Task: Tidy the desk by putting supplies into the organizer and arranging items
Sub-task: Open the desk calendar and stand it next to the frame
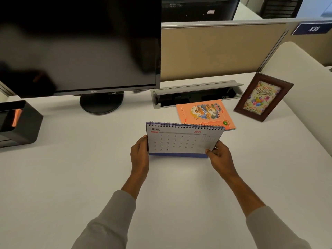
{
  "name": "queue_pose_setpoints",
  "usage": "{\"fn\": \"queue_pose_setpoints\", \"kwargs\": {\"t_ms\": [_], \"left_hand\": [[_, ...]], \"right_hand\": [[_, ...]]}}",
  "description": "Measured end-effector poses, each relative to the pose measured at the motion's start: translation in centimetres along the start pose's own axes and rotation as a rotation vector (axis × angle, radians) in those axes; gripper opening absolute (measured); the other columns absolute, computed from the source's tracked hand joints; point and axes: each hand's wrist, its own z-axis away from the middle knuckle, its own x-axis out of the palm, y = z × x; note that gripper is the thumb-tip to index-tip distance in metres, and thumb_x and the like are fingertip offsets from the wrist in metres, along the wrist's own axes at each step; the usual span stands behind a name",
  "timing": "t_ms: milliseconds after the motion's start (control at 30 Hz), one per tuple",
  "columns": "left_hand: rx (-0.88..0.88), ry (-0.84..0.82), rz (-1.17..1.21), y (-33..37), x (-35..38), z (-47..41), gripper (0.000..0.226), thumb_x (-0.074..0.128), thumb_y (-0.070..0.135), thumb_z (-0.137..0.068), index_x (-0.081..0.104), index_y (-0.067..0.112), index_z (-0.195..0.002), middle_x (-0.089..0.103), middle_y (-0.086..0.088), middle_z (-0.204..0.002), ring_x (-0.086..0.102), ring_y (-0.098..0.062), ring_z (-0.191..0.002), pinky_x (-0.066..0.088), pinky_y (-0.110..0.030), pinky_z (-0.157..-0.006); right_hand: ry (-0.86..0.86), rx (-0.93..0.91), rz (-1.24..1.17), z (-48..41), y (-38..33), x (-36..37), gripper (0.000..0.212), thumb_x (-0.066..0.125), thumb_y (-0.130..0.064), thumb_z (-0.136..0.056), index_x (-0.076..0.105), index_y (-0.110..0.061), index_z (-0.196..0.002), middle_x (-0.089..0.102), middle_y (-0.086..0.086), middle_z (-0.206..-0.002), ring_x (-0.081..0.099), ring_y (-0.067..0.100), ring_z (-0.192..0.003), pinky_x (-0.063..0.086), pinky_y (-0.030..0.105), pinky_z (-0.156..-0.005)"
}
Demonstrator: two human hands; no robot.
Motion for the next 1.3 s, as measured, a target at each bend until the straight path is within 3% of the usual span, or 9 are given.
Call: {"fn": "queue_pose_setpoints", "kwargs": {"t_ms": [167, 300, 433, 667, 867, 1100, 1300], "left_hand": [[-0.105, -0.026, -0.029, -0.1, 0.1, -1.0, 0.040, 0.031, 0.021, -0.104, 0.068, 0.018, -0.087, 0.073, -0.007, -0.094, 0.068, -0.024, -0.092, 0.053, -0.034, -0.080], [-0.197, -0.095, -0.143, -0.5, 0.0, -1.8, 0.040, 0.028, 0.032, -0.095, 0.065, 0.019, -0.092, 0.071, -0.010, -0.101, 0.067, -0.032, -0.104, 0.054, -0.041, -0.090], [-0.270, -0.178, -0.198, -0.6, -0.5, -2.7, 0.049, 0.032, 0.046, -0.085, 0.069, 0.023, -0.108, 0.074, -0.007, -0.108, 0.068, -0.028, -0.104, 0.053, -0.049, -0.101], [-0.288, -0.213, -0.212, -0.9, -0.5, -3.2, 0.059, 0.033, 0.057, -0.083, 0.068, 0.025, -0.119, 0.073, -0.004, -0.114, 0.069, -0.027, -0.105, 0.052, -0.050, -0.101], [-0.291, -0.200, -0.210, -1.2, -0.4, -3.2, 0.062, 0.032, 0.061, -0.082, 0.066, 0.026, -0.121, 0.073, -0.004, -0.115, 0.069, -0.028, -0.104, 0.053, -0.051, -0.100], [-0.305, -0.182, -0.192, -1.3, -0.5, -3.1, 0.054, 0.034, 0.056, -0.084, 0.068, 0.027, -0.116, 0.073, -0.004, -0.113, 0.068, -0.027, -0.105, 0.052, -0.050, -0.101], [-0.290, -0.177, -0.157, -1.9, -0.8, -3.3, 0.041, 0.034, 0.032, -0.098, 0.073, 0.026, -0.108, 0.076, -0.001, -0.107, 0.069, -0.024, -0.105, 0.052, -0.049, -0.101]], "right_hand": [[-0.028, 0.022, 0.016, -0.5, 0.4, 0.0, 0.054, 0.060, 0.008, -0.088, 0.053, -0.030, -0.126, 0.065, -0.005, -0.117, 0.062, 0.021, -0.111, 0.056, 0.021, -0.084], [-0.050, 0.069, 0.040, -0.7, 1.1, 0.5, 0.048, 0.064, 0.006, -0.084, 0.056, -0.023, -0.121, 0.064, -0.007, -0.114, 0.061, 0.024, -0.114, 0.058, 0.024, -0.084], [-0.041, 0.135, 0.075, -0.7, 1.7, 0.9, 0.047, 0.069, 0.000, -0.080, 0.056, -0.020, -0.120, 0.064, -0.001, -0.114, 0.061, 0.025, -0.110, 0.057, 0.041, -0.093], [-0.068, 0.179, 0.135, -1.2, 1.7, 0.9, 0.049, 0.064, 0.009, -0.084, 0.051, -0.022, -0.119, 0.061, 0.001, -0.113, 0.057, 0.021, -0.105, 0.054, 0.028, -0.085], [-0.071, 0.192, 0.121, -1.3, 2.2, 0.8, 0.051, 0.062, 0.010, -0.084, 0.051, -0.024, -0.120, 0.060, -0.003, -0.112, 0.057, 0.022, -0.109, 0.054, 0.034, -0.091], [-0.068, 0.197, 0.092, -1.3, 2.6, 0.8, 0.055, 0.061, 0.013, -0.080, 0.053, -0.024, -0.120, 0.062, -0.004, -0.112, 0.058, 0.023, -0.110, 0.057, 0.039, -0.093], [-0.066, 0.204, 0.060, -1.3, 3.0, 0.7, 0.061, 0.053, 0.018, -0.079, 0.053, -0.020, -0.125, 0.063, 0.004, -0.122, 0.057, 0.026, -0.114, 0.056, 0.044, -0.095]]}}
